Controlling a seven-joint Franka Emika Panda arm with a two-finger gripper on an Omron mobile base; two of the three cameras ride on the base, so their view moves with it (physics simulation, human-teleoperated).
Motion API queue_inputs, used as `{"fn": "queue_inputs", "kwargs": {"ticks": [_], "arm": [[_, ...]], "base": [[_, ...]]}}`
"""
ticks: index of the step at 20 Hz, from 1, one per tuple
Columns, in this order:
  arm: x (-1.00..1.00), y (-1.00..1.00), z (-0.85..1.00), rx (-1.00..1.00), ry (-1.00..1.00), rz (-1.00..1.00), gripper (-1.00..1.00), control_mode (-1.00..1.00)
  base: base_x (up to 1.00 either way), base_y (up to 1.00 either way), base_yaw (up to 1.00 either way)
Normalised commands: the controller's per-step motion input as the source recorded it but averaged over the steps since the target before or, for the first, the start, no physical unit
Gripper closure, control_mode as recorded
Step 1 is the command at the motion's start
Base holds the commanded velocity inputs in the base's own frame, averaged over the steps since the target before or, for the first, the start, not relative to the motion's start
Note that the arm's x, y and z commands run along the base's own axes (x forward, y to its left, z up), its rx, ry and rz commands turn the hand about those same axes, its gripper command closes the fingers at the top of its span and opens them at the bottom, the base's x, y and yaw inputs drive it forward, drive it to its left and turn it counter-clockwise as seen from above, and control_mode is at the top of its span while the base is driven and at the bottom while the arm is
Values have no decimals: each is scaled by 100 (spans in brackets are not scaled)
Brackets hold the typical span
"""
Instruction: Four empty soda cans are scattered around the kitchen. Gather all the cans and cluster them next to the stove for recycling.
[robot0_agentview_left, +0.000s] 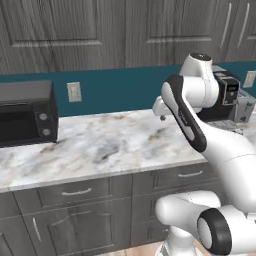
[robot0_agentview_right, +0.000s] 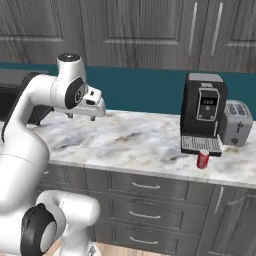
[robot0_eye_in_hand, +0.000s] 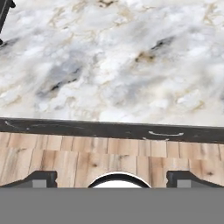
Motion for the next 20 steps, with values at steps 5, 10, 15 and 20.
{"fn": "queue_inputs", "kwargs": {"ticks": [5, 10, 15, 20], "arm": [[0, 0, 0, 0, 0, 0, -100, 100], [0, 0, 0, 0, 0, 0, -100, 100], [0, 0, 0, 0, 0, 0, -100, 100], [0, 0, 0, 0, 0, 0, -100, 100]], "base": [[-10, -69, -2], [-8, -74, -1], [-5, -65, 0], [0, -61, 0]]}}
